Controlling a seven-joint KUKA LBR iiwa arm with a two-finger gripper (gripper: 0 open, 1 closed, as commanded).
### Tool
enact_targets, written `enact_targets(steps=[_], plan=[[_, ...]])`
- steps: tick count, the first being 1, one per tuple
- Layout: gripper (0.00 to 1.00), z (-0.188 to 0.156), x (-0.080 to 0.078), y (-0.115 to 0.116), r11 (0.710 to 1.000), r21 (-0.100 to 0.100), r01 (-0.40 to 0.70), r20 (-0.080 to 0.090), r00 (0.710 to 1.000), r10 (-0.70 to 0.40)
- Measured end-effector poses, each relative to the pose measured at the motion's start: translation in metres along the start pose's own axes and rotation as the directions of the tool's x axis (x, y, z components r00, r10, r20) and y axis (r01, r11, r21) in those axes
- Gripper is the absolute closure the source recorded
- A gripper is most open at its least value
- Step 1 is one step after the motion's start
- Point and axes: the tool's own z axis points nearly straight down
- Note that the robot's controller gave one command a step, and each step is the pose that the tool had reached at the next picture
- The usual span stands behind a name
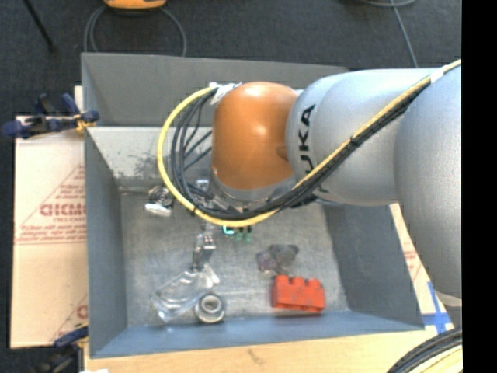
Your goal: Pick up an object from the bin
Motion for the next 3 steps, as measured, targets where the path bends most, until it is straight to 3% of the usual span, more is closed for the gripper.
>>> enact_targets(steps=[1,2,3], plan=[[0.0,0.065,0.033,0.01,0.979,0.001,0.205,0.022,0.978,-0.205],[0.0,0.073,0.057,0.022,0.876,0.003,0.483,0.004,0.876,-0.483],[0.0,0.054,0.071,0.001,0.791,0.003,0.612,0.003,0.791,-0.612]])
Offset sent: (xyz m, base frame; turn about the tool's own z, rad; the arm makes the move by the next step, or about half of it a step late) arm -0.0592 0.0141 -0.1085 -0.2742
